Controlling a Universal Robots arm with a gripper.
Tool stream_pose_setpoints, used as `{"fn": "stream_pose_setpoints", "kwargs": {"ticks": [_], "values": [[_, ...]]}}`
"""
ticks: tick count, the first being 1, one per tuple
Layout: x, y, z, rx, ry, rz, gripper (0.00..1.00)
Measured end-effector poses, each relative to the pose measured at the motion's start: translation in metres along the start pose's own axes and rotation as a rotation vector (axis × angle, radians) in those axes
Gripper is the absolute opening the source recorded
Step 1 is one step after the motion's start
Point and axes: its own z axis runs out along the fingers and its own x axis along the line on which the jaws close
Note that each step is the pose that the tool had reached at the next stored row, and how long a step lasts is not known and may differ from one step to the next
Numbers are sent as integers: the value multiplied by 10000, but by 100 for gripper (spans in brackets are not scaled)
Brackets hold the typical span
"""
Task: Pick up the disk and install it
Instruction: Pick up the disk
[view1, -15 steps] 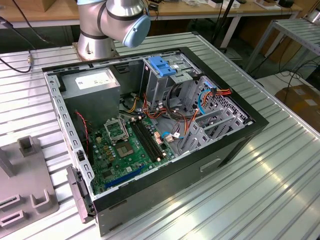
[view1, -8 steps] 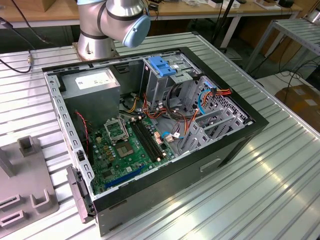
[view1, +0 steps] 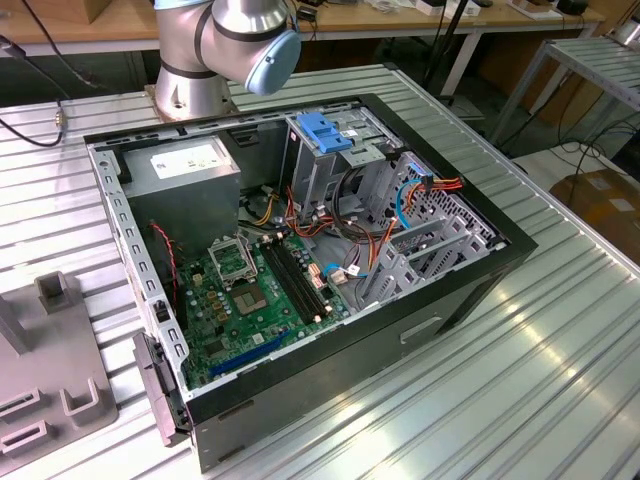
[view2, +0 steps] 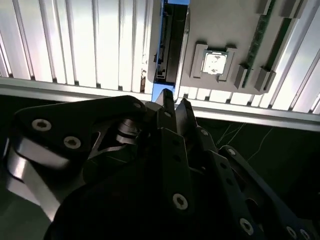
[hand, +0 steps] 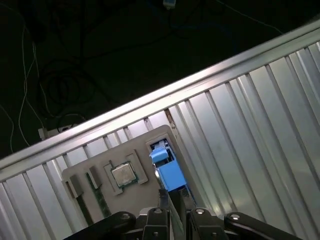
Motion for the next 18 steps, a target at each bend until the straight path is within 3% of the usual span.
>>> {"fn": "stream_pose_setpoints", "kwargs": {"ticks": [4,5,7,10,18], "values": [[5,-3,11,15,2,-612,25],[7,-4,15,18,4,-803,31],[10,-5,26,26,5,-1190,33],[12,-7,41,42,7,-1720,45],[12,-7,84,85,6,-2910,53]]}}
